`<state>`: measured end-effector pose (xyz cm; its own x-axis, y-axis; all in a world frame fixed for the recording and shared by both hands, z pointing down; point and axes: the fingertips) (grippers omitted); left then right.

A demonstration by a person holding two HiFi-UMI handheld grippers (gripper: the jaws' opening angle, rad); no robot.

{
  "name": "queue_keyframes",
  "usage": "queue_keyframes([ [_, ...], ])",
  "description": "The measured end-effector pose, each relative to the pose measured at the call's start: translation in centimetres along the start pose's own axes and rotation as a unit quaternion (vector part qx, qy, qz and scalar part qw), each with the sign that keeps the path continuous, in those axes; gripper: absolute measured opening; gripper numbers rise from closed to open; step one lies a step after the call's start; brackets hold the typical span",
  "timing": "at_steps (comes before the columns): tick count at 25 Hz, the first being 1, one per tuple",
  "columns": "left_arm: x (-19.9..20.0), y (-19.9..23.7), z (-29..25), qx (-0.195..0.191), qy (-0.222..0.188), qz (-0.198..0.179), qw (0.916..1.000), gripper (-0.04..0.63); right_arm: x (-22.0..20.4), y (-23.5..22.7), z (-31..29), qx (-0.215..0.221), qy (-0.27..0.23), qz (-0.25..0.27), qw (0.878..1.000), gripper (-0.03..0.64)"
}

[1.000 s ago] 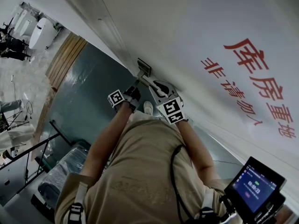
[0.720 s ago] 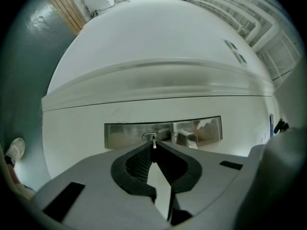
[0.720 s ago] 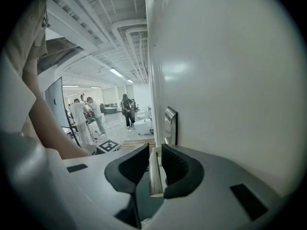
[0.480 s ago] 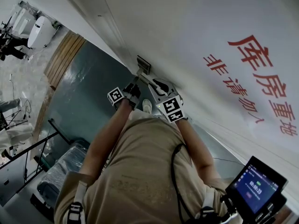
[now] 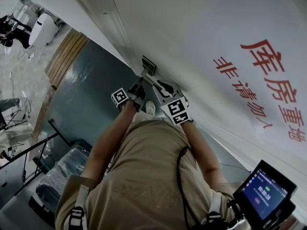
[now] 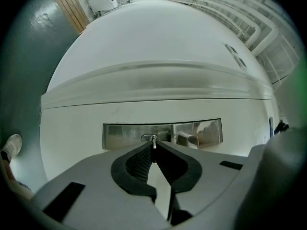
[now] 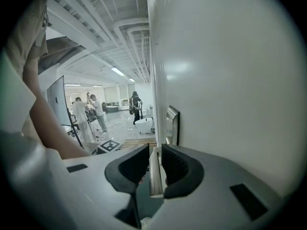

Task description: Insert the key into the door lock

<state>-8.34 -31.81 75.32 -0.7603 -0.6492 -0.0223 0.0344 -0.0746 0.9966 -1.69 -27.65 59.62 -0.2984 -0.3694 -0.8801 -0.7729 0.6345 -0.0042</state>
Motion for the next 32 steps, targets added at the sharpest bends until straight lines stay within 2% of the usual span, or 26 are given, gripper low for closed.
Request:
queue_keyframes([
  [13,-0.09,0.05,-0.53,-0.008,-0.009,0.011,0.9999,0.034,-0.17,-0.13,-0.06,0.0,0.003,0.0,1.0,0.087],
  [32,0.1,0.45,-1.09,-0.012,0.002,0.008,0.9999,0.034,-0.01,0.3,-0.58,0.002,0.007,0.001,1.0,0.086],
])
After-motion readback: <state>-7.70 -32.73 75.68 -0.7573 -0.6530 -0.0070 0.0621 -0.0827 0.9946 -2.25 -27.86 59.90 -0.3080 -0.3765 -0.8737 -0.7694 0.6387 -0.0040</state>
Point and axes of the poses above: the fingertips, and each gripper's own axes: z backward along the fingers, y to its left, x out of its top, and after that the axes turned 7 degrees about -x, right-handed
